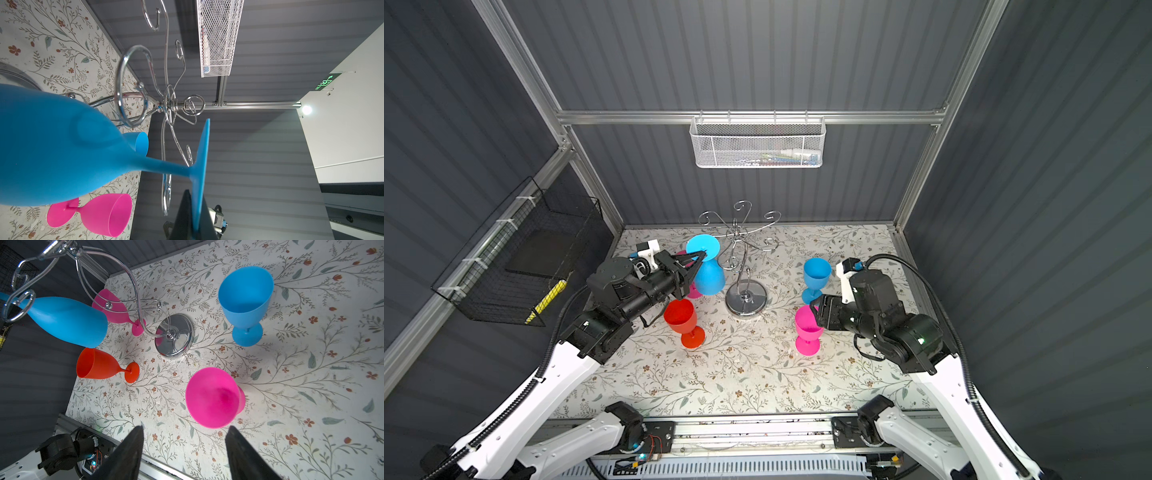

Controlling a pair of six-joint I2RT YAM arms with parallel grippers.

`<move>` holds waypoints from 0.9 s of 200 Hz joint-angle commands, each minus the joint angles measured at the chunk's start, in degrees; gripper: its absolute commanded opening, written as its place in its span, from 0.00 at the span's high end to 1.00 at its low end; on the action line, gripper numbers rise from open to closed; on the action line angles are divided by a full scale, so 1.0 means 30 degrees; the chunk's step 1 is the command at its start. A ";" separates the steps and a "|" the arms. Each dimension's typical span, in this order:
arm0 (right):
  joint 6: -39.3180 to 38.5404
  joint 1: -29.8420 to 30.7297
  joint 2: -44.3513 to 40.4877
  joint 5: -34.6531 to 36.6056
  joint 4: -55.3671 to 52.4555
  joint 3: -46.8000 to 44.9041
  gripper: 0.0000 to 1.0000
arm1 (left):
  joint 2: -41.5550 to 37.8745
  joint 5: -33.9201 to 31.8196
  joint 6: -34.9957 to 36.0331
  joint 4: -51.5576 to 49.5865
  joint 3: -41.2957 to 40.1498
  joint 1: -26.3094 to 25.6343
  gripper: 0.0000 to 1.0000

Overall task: Take the wine glass off the wine glass rack
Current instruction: Pick up the wine glass from the wine glass rack.

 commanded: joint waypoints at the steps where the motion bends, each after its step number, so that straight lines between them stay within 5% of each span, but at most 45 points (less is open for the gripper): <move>1: -0.0243 -0.0038 0.0130 -0.0437 -0.0030 0.0847 0.35 | -0.0951 -0.0163 0.0994 -0.1612 0.1005 0.0065 1.00; 56: -0.0375 -0.0032 0.1134 -0.2245 0.0810 0.2766 0.36 | -0.2806 -0.2216 0.4657 -0.4043 0.2688 0.0066 1.00; 98: -0.0315 -0.0035 0.1933 -0.4066 0.1363 0.4379 0.35 | -0.1706 -0.3086 1.2600 -0.8024 0.9279 0.0065 1.00; 127: -0.0292 -0.0031 0.2595 -0.6298 0.2357 0.5825 0.36 | -0.0615 0.0147 1.7865 -0.6005 1.0887 0.0065 1.00; 157: -0.0619 -0.0054 0.3875 -0.8086 0.2693 0.8891 0.35 | 0.2266 0.4542 2.2384 -0.7418 1.3602 0.0065 1.00; 180: -0.1265 -0.0062 0.4937 -0.8319 0.2178 1.1695 0.35 | 0.2665 0.6288 2.5973 -0.6428 1.2980 0.0065 1.00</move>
